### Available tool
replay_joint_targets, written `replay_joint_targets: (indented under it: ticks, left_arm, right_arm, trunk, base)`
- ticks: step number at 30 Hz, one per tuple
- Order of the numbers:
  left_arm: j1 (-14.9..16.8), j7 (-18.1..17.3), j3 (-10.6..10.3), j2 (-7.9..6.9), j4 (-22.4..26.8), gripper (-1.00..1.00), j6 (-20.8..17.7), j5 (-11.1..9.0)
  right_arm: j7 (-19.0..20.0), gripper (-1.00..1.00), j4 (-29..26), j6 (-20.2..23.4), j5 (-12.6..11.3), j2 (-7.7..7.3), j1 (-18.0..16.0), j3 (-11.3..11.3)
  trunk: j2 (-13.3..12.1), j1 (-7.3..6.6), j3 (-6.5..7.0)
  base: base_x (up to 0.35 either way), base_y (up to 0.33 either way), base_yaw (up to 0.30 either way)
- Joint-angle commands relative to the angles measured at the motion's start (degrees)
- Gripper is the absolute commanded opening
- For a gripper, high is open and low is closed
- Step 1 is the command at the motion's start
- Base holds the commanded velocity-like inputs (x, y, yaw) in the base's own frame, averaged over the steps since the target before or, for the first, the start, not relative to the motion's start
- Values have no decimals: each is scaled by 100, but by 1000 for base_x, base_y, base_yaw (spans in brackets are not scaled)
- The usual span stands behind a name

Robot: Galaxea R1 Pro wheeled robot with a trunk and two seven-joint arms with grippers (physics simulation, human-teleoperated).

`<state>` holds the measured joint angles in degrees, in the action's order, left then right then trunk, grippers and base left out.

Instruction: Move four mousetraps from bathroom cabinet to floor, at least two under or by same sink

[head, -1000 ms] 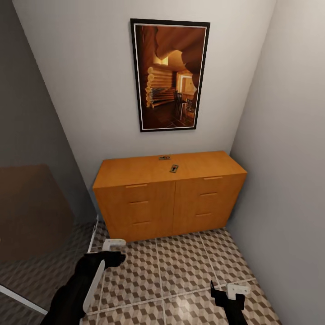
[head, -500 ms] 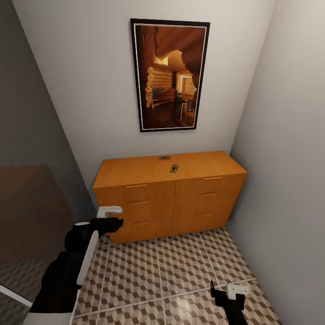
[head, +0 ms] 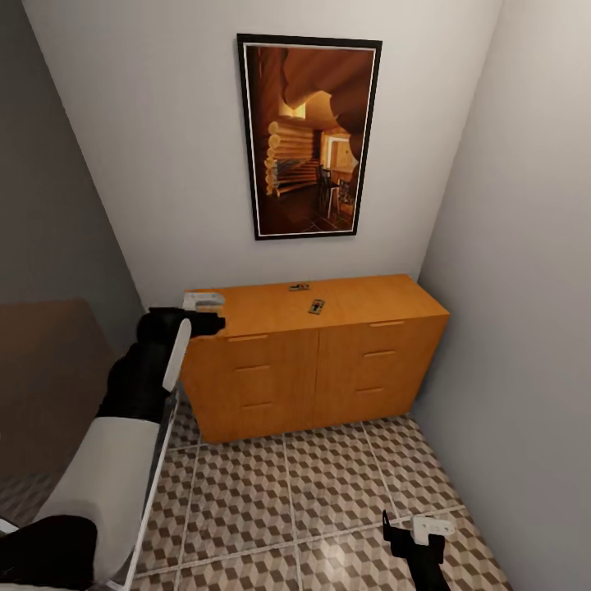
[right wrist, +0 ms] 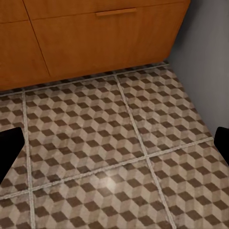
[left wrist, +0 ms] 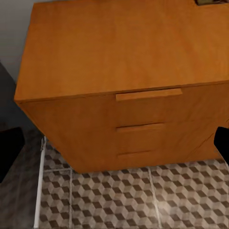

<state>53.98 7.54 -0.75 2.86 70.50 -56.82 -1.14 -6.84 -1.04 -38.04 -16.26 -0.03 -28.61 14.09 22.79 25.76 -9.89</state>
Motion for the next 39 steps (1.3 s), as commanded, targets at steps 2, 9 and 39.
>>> replay_joint_targets:
  ticks: [2,9,39]
  left_arm:
    - [348,206,-5,8,-330,100,-23,-24]
    - [1168,566,-4,92,-669,100,-30,-89]
    - [1273,-6147,-1754,-2148,11,100,29,-20]
  right_arm:
    - [-28,100,2,-10,-27,1,-4,50]
    - [-28,100,-1,-10,-27,-5,-4,50]
    - [-33,100,-1,-10,-27,5,-4,50]
  trunk:
    - [13,2,-13]
    - [13,2,-13]
    - [13,2,-13]
  base:
    - [0,0,0]
    - [0,0,0]
    - [0,0,0]
